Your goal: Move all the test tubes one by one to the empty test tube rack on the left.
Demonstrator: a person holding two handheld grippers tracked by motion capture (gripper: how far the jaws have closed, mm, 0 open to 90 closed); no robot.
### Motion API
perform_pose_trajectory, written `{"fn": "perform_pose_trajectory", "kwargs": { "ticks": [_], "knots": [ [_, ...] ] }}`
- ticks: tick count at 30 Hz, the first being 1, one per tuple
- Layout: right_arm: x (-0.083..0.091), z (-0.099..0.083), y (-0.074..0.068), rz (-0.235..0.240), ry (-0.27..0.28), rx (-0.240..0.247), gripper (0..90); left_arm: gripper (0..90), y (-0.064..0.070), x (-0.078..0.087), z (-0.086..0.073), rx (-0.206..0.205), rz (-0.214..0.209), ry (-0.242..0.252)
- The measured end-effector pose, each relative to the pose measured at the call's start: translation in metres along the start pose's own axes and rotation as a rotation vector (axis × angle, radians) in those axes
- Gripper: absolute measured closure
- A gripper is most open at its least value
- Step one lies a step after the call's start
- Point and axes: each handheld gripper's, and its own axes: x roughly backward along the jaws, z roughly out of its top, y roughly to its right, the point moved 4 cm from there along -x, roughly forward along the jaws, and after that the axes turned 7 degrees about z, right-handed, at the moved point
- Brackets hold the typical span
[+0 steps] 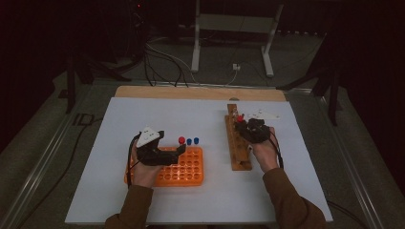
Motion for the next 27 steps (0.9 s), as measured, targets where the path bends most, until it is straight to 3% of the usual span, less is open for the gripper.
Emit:
{"fn": "perform_pose_trajectory", "kwargs": {
  "ticks": [6, 19, 27],
  "knots": [
    [0.007, 0.004, -0.001, 0.003, 0.027, 0.001, 74.7, 0.6, 0.0, 0.0, 0.0, -0.003, 0.0, -0.002],
    [0.026, 0.024, -0.009, -0.015, 0.058, 0.062, 74.8, 0.6, 0.001, 0.0, 0.001, -0.003, 0.001, 0.005],
    [0.041, 0.036, -0.009, -0.014, 0.093, 0.061, 74.8, 0.6, 0.002, 0.002, 0.004, -0.017, 0.01, 0.016]
  ]
}}
